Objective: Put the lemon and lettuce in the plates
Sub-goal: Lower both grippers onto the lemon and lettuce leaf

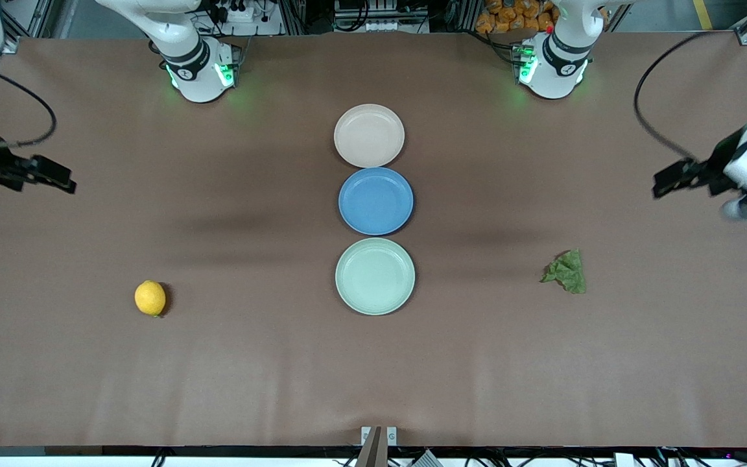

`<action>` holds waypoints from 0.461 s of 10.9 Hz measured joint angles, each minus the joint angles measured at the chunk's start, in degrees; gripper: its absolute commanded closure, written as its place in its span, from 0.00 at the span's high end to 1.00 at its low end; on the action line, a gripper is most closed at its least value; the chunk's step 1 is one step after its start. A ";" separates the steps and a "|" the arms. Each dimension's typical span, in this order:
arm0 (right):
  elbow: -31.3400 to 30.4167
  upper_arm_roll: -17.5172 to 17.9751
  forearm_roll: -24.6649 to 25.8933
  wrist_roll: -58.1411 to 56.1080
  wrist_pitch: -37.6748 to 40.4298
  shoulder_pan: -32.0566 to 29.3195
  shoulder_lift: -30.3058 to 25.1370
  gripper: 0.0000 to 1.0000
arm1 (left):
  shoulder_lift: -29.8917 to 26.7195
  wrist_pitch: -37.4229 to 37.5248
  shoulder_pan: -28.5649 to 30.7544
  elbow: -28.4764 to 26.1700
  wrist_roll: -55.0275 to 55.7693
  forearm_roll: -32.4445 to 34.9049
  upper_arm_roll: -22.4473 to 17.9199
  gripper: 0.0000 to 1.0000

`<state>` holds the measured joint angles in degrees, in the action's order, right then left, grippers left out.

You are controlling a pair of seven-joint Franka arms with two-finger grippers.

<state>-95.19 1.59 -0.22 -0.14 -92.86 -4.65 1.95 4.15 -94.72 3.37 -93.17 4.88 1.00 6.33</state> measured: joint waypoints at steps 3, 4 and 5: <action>1.19 0.20 -0.04 -3.06 -6.71 0.47 7.89 1.00 | 2.29 -11.73 -0.11 -9.90 0.00 -0.04 0.08 1.00; 1.47 0.20 -0.07 -4.43 -9.77 0.51 10.57 1.00 | 3.56 -13.67 -0.10 -11.69 0.00 -0.04 0.08 1.00; 1.62 0.18 -0.08 -5.51 -12.45 0.53 13.09 1.00 | 4.93 -14.42 -0.05 -12.58 0.00 -0.04 0.07 1.00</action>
<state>-93.57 1.77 -0.30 -5.65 -105.31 -4.13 15.04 9.08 -109.15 3.33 -105.75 4.88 0.96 6.40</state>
